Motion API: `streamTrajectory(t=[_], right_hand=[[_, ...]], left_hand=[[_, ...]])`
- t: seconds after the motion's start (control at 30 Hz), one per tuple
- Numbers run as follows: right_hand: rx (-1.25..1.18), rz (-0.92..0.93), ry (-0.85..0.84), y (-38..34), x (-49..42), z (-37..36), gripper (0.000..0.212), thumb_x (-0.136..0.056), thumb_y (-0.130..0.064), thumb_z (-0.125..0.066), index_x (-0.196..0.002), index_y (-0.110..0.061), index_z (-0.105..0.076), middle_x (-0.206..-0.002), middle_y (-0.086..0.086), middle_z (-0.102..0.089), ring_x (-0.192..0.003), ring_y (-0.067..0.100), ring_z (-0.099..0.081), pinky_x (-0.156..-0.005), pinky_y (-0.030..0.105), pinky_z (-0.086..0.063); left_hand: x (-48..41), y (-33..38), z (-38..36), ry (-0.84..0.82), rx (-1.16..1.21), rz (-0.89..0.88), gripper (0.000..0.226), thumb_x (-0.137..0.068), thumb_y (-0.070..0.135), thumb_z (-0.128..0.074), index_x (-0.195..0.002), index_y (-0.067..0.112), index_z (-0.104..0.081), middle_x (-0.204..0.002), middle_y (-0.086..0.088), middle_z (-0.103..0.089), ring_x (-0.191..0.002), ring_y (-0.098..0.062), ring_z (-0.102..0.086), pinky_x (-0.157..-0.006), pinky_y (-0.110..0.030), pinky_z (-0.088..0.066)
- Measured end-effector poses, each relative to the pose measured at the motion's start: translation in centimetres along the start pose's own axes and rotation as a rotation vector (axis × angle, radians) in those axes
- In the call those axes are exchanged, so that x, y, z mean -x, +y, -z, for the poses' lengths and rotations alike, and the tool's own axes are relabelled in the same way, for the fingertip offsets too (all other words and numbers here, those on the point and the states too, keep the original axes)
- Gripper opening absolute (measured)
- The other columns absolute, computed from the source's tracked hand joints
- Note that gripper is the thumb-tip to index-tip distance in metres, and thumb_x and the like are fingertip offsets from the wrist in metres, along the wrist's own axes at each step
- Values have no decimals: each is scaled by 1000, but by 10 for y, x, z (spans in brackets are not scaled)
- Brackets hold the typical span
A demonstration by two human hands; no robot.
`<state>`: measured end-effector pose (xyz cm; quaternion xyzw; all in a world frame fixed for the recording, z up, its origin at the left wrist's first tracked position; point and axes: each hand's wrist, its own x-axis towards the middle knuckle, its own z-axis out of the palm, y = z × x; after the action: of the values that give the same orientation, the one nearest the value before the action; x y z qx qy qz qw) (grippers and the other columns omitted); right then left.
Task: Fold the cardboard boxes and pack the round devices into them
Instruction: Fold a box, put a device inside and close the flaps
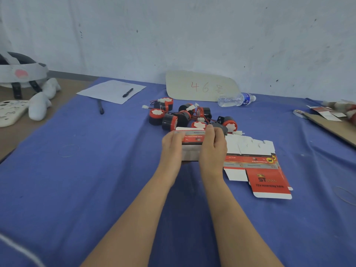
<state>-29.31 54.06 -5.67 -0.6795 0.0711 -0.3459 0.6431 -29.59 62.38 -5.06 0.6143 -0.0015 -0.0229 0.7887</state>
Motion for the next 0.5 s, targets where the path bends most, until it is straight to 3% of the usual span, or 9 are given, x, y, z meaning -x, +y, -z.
streamTrajectory(t=[0.1, 0.17, 0.23, 0.3, 0.37, 0.43, 0.5], right_hand=[[-7, -6, -54, -2, 2, 1, 31, -99, -23, -44, -68, -23, -46, -55, -17, -54, -53, -8, -50, -49, 6, -39], [-12, 6, -91, -4, 5, -1, 25, -97, -19, -46, -72, -21, -49, -64, -13, -57, -60, -5, -53, -53, 9, -42], [34, 47, -128, -4, 6, -4, 13, -95, -18, -49, -83, -16, -52, -87, 0, -60, -82, 8, -57, -70, 18, -49], [142, 88, -189, -3, 6, -7, 7, -94, -19, -53, -94, -13, -55, -115, 4, -53, -109, 17, -49, -94, 30, -43], [172, 87, -299, -4, 9, -11, 6, -94, -19, -56, -90, -15, -56, -130, 1, -42, -121, 12, -39, -104, 29, -35], [182, 77, -371, -5, 12, -14, 20, -93, -20, -58, -74, -18, -55, -134, -1, -39, -123, 11, -40, -104, 30, -37], [209, 73, -324, -3, 10, -14, 29, -93, -22, -59, -65, -18, -55, -133, 0, -41, -116, 13, -49, -94, 26, -44]], left_hand=[[-3, -2, -1, 59, -46, -10, 34, -96, 24, -41, -124, 13, -56, -132, -14, -54, -110, -27, -62, -93, -49, -53], [-4, -2, 2, 87, -58, -51, 27, -96, 24, -44, -116, 16, -60, -137, -13, -48, -114, -26, -60, -95, -50, -51], [-5, 0, 7, 150, 4, -115, 15, -96, 29, -51, -106, 20, -60, -138, -12, -47, -116, -25, -59, -93, -48, -53], [-7, 2, 12, 224, 172, -130, 32, -93, 36, -59, -119, 18, -55, -135, -14, -51, -114, -25, -61, -88, -42, -56], [-11, 3, 19, 253, 376, -68, 47, -91, 41, -59, -126, 10, -54, -131, -17, -58, -112, -26, -63, -93, -40, -54], [-14, 4, 23, 227, 475, 23, 46, -92, 51, -53, -108, 9, -65, -117, -16, -67, -106, -29, -65, -94, -41, -51], [-17, 3, 26, 212, 482, 98, 54, -91, 62, -44, -100, 15, -68, -110, -13, -71, -105, -31, -66, -99, -46, -49]])
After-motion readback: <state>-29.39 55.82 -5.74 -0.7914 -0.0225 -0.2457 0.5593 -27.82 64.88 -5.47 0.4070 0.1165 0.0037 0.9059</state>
